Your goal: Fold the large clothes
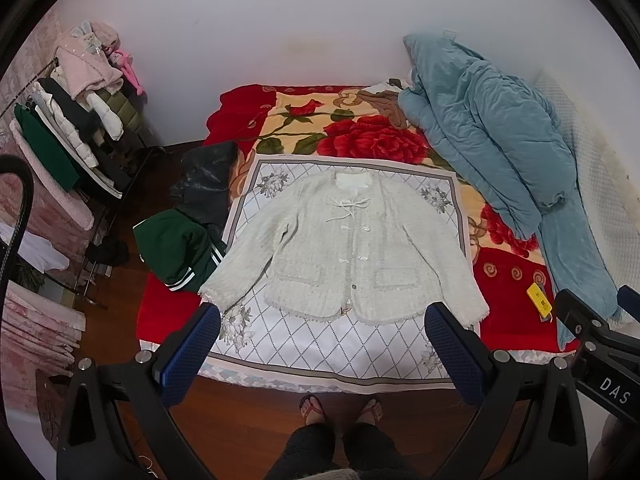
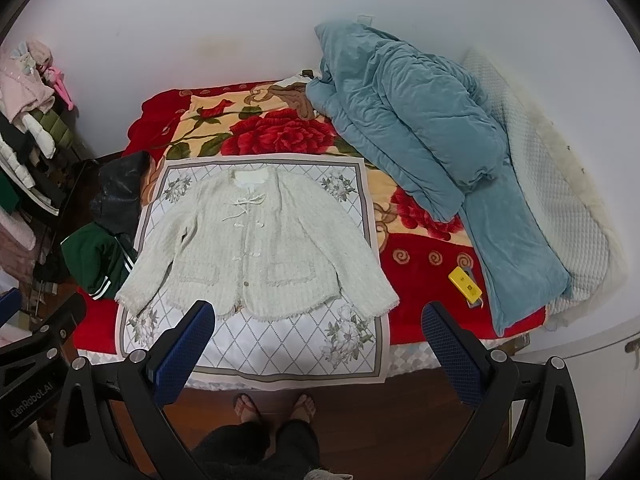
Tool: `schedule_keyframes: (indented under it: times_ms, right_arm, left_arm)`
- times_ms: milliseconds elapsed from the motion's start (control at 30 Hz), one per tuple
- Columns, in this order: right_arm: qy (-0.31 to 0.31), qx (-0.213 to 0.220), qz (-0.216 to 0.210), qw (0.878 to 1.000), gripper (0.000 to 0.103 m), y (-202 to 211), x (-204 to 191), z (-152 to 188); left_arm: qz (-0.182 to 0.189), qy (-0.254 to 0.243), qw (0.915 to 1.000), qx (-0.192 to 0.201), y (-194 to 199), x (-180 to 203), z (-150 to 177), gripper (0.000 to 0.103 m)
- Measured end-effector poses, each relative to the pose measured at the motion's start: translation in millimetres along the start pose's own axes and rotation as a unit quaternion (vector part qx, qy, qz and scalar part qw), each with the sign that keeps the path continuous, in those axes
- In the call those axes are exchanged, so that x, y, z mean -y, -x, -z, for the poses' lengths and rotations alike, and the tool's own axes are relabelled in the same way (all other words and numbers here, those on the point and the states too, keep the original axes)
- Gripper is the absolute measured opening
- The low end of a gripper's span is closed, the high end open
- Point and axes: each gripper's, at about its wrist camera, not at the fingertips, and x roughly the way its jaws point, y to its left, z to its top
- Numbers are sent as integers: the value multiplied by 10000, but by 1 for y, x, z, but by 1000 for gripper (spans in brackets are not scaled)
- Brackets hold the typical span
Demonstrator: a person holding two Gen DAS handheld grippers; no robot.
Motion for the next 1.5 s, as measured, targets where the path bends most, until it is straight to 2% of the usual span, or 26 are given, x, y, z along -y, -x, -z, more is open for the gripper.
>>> schedule_keyframes:
  times_ms: [433,533,900,1133,1200,1267,1367,1400,1500]
  right_arm:
    - [2,21,-11,10000,103,2,-4,0]
    - [5,27,-15,10000,103,6,11,1]
    - [-19,36,-21,10000,103,5,10,2]
    - [-239,-75,-74,9997,103,-9,7,-5]
    - [-409,-157,-143,9989,103,-30,7,-7]
    - [-655,-259,-159,9974,103,-69,9,-8]
    - [-890,-354,54,9954,100,-130,20,-10]
    - [-929,-482,128,9944,97,-157,25,-11]
    - [-1070,-967,121,9895,97,-248,41,-10]
  left_arm:
    - [0,8,10000,10,0,0,0,103]
    - [-1,15,10000,6,0,-1,1,103]
    - [17,13,10000,7,-1,-3,1,103]
    - [17,-96,9999,56,-28,-9,-14,103]
    - [-39,-156,9998,98,-47,-8,-20,103]
    - [-114,-192,9997,117,-77,-8,-25,103]
    - [-268,-214,9994,92,-123,-7,-30,103]
    - [-324,-214,9992,53,-145,-5,-31,103]
    - [-524,-203,9982,-192,-214,3,-32,103]
